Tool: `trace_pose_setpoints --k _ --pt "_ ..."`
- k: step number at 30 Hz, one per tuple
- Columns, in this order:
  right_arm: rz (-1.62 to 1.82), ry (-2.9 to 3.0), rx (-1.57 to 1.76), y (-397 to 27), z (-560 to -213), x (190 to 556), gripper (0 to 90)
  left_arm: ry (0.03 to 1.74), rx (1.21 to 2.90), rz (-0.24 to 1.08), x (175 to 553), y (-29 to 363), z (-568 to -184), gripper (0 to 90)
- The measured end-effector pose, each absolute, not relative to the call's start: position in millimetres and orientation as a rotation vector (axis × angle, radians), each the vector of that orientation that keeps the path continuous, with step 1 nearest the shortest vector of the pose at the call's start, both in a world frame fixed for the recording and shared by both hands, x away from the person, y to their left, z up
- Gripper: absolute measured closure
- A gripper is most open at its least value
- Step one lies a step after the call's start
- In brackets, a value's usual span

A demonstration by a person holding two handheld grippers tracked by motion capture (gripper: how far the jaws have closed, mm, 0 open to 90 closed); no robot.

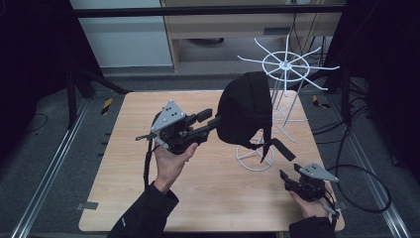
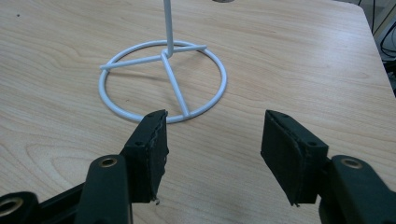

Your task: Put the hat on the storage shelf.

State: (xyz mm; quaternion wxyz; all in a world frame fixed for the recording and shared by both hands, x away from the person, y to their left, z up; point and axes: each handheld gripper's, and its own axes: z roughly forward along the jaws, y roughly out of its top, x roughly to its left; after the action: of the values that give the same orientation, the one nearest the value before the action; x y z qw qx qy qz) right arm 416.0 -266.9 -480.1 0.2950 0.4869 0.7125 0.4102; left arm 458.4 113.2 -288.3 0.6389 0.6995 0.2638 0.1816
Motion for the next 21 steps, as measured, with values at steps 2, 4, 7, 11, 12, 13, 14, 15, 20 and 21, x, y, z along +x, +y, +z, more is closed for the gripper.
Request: trace_pose_setpoints --k 2,4,7,11,12,13,14,15,20,21 --pt "1.091 1.897 1.296 -266.7 -480.2 416.0 40.9 0.599 1.601 0.417 454.9 115.9 -290.1 51.4" --pt "1.09 1.896 1.297 -266.8 -480.3 416.0 40.7 0.592 1.603 0.417 451.4 119.2 -292.0 48.2" --pt "1.093 1.894 1.303 -266.7 -480.5 415.8 40.1 0.589 1.61 0.405 444.9 127.7 -296.7 44.6" --pt "1.089 1.891 1.297 -267.6 -481.1 416.4 39.0 0.608 1.627 0.416 435.8 143.9 -307.0 41.1" --pt "1.087 1.891 1.297 -267.6 -481.3 416.5 38.9 0.617 1.63 0.414 433.6 148.7 -310.5 40.2" --pt "1.087 1.892 1.303 -267.3 -481.2 416.3 38.6 0.631 1.637 0.418 431.3 155.0 -315.4 39.8" --pt "1.087 1.891 1.304 -267.2 -481.3 416.2 38.4 0.645 1.646 0.422 429.5 160.4 -319.9 39.2" --pt "1.087 1.891 1.304 -267.2 -481.3 416.2 38.1 0.655 1.652 0.424 428.3 164.7 -323.6 38.8" --pt "1.091 1.888 1.318 -267.1 -481.7 416.2 36.5 0.756 1.693 0.436 422.9 197.6 -356.3 37.4" --pt "1.091 1.888 1.318 -267.1 -481.8 416.3 36.3 0.782 1.699 0.438 423.1 203.5 -363.2 37.2"
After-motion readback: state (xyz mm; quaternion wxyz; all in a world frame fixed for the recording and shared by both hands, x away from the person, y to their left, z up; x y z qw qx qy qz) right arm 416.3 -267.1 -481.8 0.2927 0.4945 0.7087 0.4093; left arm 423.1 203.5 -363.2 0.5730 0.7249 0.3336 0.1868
